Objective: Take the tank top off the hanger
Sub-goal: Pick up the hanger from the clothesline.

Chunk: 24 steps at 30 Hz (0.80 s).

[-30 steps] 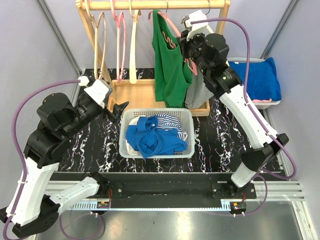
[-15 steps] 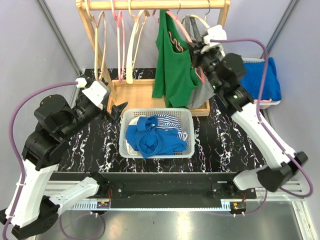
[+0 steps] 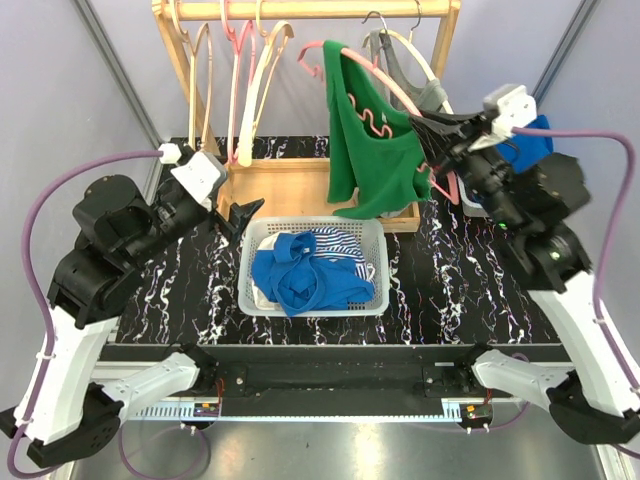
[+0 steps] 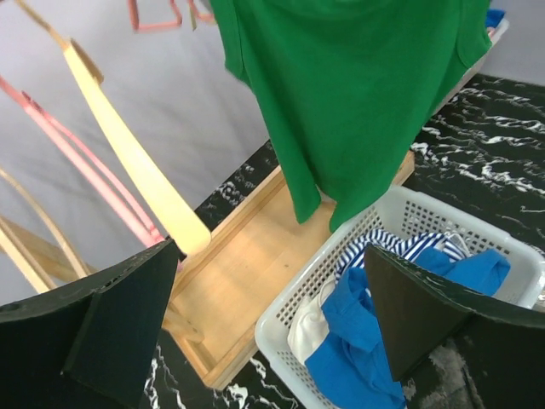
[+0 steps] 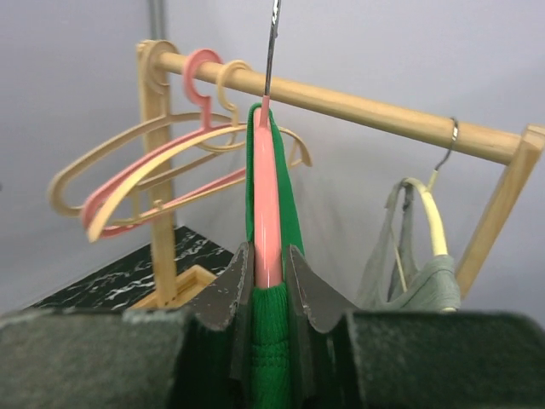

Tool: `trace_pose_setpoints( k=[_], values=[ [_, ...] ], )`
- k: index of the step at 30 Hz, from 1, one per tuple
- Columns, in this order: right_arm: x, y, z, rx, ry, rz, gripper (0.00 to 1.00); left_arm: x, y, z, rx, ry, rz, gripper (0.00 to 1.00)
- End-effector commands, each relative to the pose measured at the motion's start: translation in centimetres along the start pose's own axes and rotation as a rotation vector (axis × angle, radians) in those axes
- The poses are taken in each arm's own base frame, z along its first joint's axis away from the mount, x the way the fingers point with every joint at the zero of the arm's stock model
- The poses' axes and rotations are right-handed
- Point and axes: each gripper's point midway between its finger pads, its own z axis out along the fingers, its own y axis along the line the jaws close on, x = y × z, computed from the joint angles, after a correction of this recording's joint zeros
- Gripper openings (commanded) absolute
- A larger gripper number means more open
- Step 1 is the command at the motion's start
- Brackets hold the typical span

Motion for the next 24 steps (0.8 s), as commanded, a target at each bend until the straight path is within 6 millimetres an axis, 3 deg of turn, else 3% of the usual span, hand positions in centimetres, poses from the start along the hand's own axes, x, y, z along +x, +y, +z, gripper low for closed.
trace_pose_setpoints(
  k=[1, 3, 7, 9, 18, 24],
  values=[
    [-8.8, 2.4, -4.7, -0.163, -0.165, 0.021, 0.0, -5.2, -1.4, -1.3, 0.116, -0.163, 0.048, 0.99],
    [-10.8, 2.8, -6.4, -0.191, -0.191, 0.009, 0.0, -6.6, -1.9, -2.0, 0.144, -0.23, 0.087, 0.99],
    [-13.6, 3.2, -7.6, -0.227, -0.234, 0.0, 0.0, -9.7, -1.7, -3.2, 0.142, -0.33, 0.096, 0.99],
    [-15.1, 3.4, -8.3, -0.244, -0.267, -0.001, 0.0, -10.2, -1.7, -3.3, 0.146, -0.342, 0.085, 0.99],
    [-14.9, 4.8, -6.6, -0.321, -0.259, 0.038, 0.0, -9.3, -2.1, -4.2, 0.133, -0.352, 0.058, 0.99],
    [-14.3, 5.9, -5.7, -0.387, -0.242, 0.053, 0.0, -9.9, -1.7, -5.2, 0.106, -0.375, 0.085, 0.99]
  ],
)
